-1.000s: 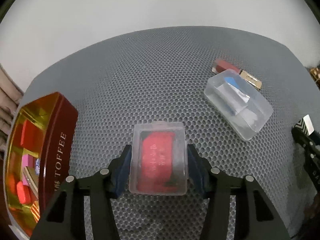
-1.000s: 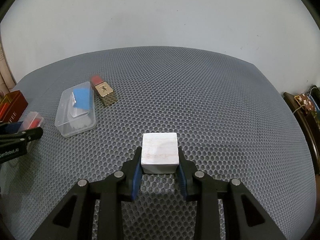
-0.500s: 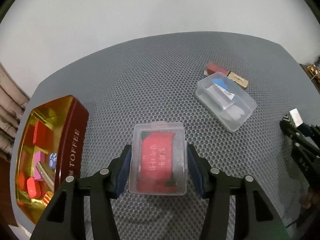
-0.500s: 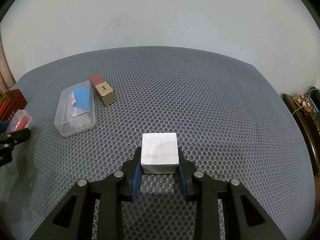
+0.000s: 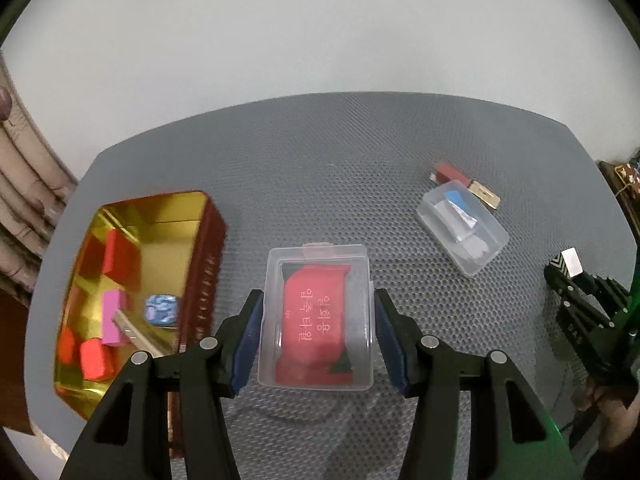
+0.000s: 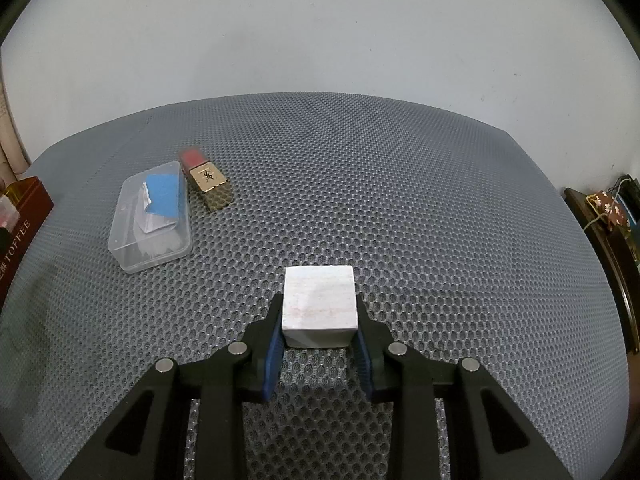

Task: Organize rigid objects
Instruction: 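Carry the clear red box over the gold tin with the left tool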

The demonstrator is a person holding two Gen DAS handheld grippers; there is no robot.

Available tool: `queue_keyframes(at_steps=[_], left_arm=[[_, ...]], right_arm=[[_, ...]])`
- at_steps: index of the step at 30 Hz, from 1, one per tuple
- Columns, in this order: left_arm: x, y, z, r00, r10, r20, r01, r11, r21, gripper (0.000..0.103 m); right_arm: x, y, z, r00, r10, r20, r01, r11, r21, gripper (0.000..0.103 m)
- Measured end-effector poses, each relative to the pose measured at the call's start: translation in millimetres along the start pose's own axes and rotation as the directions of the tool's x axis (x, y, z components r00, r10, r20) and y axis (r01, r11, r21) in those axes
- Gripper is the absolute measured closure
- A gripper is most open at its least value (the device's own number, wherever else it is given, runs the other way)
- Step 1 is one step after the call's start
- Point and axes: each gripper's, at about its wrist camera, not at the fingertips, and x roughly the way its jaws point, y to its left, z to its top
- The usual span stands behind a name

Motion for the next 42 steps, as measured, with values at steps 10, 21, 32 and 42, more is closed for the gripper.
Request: queue_keyframes(at_steps=[10,21,32,42], left_arm=[[-21.8,80.6,26.2,0.995,0.095,0.022,-0.092,0.99,-0.109,0.053],[-11.4,163.4,10.7,0.977,0.208,-0.049,-0.213,0.954,-0.21,0.053],[20.6,203.0,-3.5,0.965,0.22,-0.144,-0.253,0.929,-0.271,0.053],[36.4,214.5,-13.3,0.964,0.197,-0.18,-0.244,0.925,-0.292,0.053]], right_arm=[[-6.9,4.5,14.9,1.0,-0.002,0.0,0.002,1.0,-0.002,0.072],[-8.1,5.9,14.5,1.0,-0.003,0.0,0.003,1.0,-0.002,0.072],[-8.3,3.7,14.3,1.0,-0.003,0.0,0.003,1.0,-0.002,0.072],[-8.3,1.2,14.1,1.0,-0.003,0.0,0.003,1.0,-0.003,0.072]])
